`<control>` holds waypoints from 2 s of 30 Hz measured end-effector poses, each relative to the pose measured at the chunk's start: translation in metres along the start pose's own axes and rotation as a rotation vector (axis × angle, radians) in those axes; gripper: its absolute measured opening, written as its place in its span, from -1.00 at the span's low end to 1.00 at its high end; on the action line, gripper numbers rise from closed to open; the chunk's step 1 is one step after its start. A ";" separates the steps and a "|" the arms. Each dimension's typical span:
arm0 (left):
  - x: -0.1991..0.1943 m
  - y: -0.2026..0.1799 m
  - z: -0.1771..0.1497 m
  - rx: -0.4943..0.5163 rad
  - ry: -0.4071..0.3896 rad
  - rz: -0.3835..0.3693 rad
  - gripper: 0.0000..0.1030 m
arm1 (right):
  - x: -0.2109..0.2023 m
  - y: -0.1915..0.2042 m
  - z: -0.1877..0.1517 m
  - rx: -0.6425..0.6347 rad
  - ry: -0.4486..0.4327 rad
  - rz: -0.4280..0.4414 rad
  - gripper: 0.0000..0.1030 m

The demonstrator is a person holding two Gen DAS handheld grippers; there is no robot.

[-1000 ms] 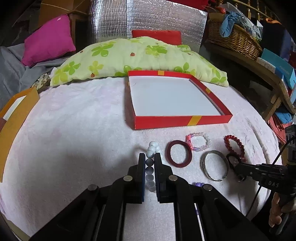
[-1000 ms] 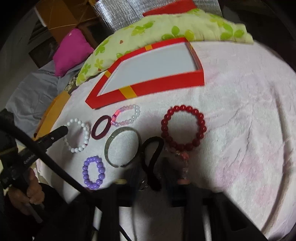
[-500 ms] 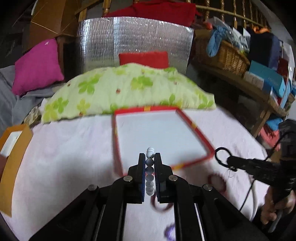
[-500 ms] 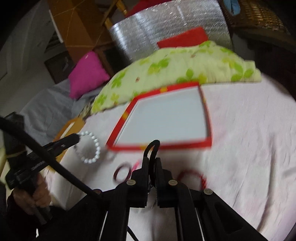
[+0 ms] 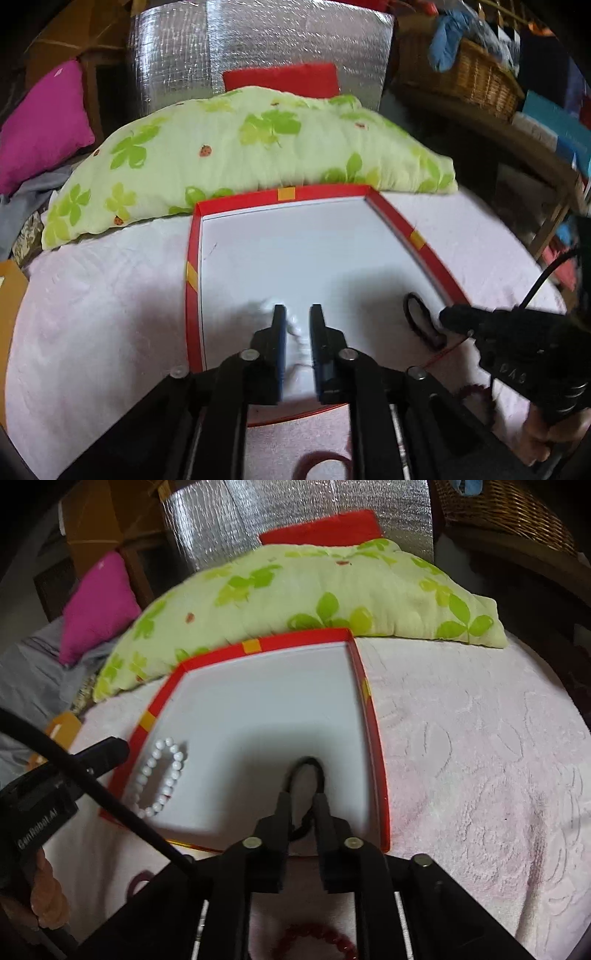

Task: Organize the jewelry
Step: 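Carry the pearl bracelet into the red box with the left gripper while the right drops the hair tie there, then open both grippers and lift them away from the red box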

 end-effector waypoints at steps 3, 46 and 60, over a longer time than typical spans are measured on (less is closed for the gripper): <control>-0.001 0.001 -0.002 -0.004 -0.017 0.008 -0.03 | -0.004 0.002 0.001 -0.031 -0.023 -0.019 -0.54; -0.039 0.005 -0.007 0.048 -0.099 0.110 0.02 | -0.069 0.022 0.008 -0.148 -0.227 -0.119 0.13; -0.049 0.003 -0.008 0.059 -0.119 0.123 0.02 | -0.076 0.024 0.007 -0.155 -0.244 -0.124 0.13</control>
Point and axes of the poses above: each gripper's, at about its wrist camera, not at the fingertips, and x roughly the way its jaws point, y to its left, z to its top, the point moved 7 cm from there along x, roughly the way its jaws point, and after that the axes turned 8 degrees about x, right-handed, at the moved point
